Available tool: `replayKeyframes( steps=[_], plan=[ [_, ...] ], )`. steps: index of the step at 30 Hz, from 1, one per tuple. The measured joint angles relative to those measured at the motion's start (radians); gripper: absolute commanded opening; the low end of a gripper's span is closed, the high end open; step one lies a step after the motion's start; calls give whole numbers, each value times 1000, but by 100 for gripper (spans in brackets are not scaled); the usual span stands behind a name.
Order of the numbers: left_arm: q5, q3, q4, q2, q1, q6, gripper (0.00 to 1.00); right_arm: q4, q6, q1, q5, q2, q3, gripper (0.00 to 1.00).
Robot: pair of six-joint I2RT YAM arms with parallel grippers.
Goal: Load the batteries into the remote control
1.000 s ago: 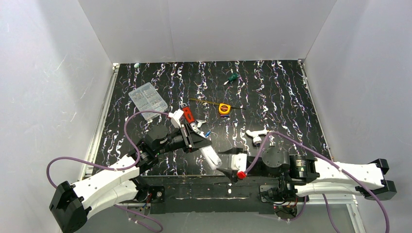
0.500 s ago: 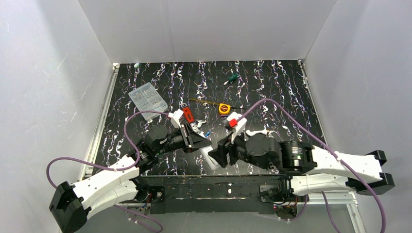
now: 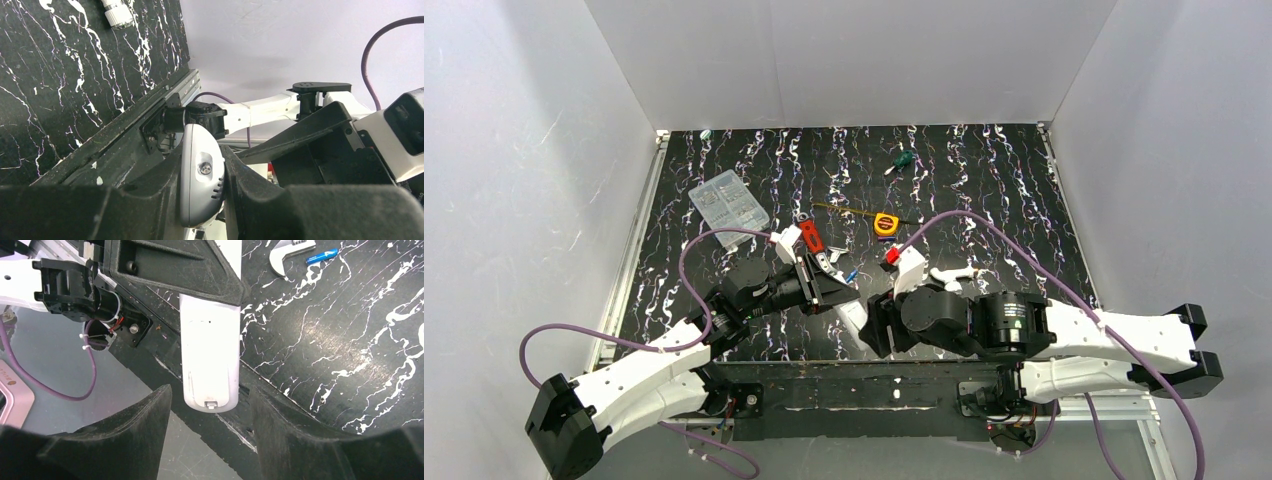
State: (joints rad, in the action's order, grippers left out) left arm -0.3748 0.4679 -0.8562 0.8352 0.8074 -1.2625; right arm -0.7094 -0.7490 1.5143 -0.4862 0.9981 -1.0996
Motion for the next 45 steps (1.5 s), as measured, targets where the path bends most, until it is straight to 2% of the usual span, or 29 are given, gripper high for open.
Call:
replayKeyframes(
  steps=[8,15,24,36,45],
  plan=[
    [0,0,0,0,0,-5,0,0,-11,0,18,40,0,64],
    [0,-3,-1,0,0,-6,0,0,-7,0,13,44,0,56],
    [0,-3,-3,0,0,-6,0,0,-3,0,2,45,2,56],
    [4,-17,-3,0,0,-6,0,1,16,0,-3,74,2,44],
    [5,-17,-6,-1,0,-6,0,1,20,0,-4,74,2,40]
  ],
)
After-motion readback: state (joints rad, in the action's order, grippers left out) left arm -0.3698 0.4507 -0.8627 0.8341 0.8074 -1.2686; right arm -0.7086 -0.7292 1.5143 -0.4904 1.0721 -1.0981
